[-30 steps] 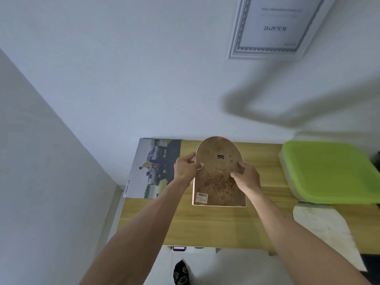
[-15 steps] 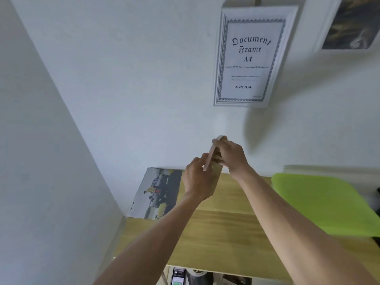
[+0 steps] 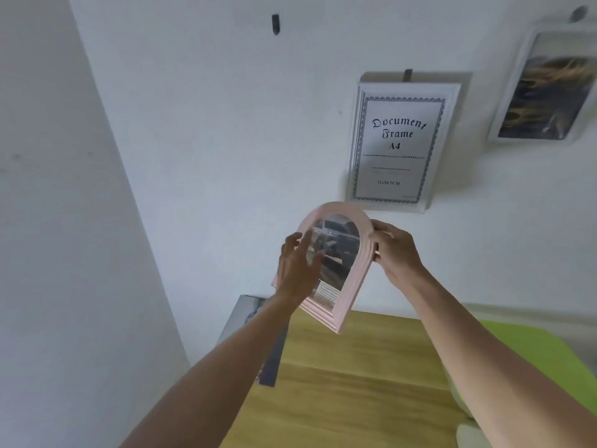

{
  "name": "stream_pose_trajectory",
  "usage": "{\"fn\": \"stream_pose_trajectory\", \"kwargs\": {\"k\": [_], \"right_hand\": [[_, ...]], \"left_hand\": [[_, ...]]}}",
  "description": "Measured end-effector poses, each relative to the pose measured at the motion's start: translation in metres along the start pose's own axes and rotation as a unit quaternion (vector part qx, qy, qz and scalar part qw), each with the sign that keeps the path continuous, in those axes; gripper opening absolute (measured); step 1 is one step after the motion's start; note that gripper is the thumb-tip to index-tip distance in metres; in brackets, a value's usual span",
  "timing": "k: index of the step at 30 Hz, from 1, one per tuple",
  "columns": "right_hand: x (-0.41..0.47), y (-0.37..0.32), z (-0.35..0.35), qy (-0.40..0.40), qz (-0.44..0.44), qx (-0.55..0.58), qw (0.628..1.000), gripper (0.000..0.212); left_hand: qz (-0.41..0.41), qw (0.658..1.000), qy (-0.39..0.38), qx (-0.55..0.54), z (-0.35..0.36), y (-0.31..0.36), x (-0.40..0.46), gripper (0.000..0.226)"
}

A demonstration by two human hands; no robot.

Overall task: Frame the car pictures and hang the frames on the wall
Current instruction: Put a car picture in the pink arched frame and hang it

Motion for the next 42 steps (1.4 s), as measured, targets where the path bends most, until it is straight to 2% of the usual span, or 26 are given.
{"fn": "stream_pose_trajectory", "kwargs": {"k": [3, 5, 8, 12, 15, 18, 23, 30, 35, 42], "right_hand": [[0.024, -0.018, 0.013, -0.033, -0.036, 0.013, 0.999, 0.036], [0.045, -0.032, 0.024, -0.053, -0.066, 0.007, 0.996, 0.035], [0.078, -0.058, 0.042, -0.046, -0.116, -0.017, 0.992, 0.032], [0.111, -0.093, 0.070, -0.038, -0.163, -0.079, 0.983, 0.030], [0.131, -0.103, 0.094, -0.066, -0.158, -0.115, 0.978, 0.042], [0.148, -0.116, 0.116, -0.059, -0.202, -0.137, 0.968, 0.045], [0.173, -0.158, 0.150, -0.015, -0.294, -0.125, 0.948, 0.037], [0.193, -0.211, 0.183, 0.047, -0.381, -0.170, 0.907, 0.032], [0.206, -0.217, 0.194, 0.071, -0.400, -0.182, 0.896, 0.042], [0.224, -0.198, 0.199, 0.115, -0.455, -0.235, 0.851, 0.049]], "left_hand": [[-0.050, 0.999, -0.011, 0.019, -0.030, -0.018, 0.055, 0.056], [-0.033, 0.999, -0.025, 0.001, -0.053, -0.021, 0.092, 0.046], [-0.010, 0.995, -0.040, -0.094, -0.086, -0.023, 0.141, 0.026], [-0.038, 0.981, -0.018, -0.190, -0.121, -0.030, 0.196, 0.031], [-0.035, 0.976, 0.009, -0.216, -0.144, -0.036, 0.231, 0.029], [-0.023, 0.978, 0.026, -0.205, -0.163, -0.042, 0.263, 0.029], [0.023, 0.981, 0.098, -0.166, -0.198, -0.034, 0.305, 0.036], [0.067, 0.973, 0.174, -0.134, -0.232, -0.014, 0.347, 0.028], [0.058, 0.972, 0.195, -0.114, -0.231, -0.017, 0.363, 0.025], [0.075, 0.974, 0.206, -0.056, -0.221, -0.034, 0.374, 0.016]]}}
Point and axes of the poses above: each hand's wrist, its own x-axis towards the middle knuckle, its own z-axis out of the palm, y = z × x, the point moved 4 cm from there along x, towards the middle knuckle, and after that the axes turned 9 degrees about x, right-handed, at the moved point
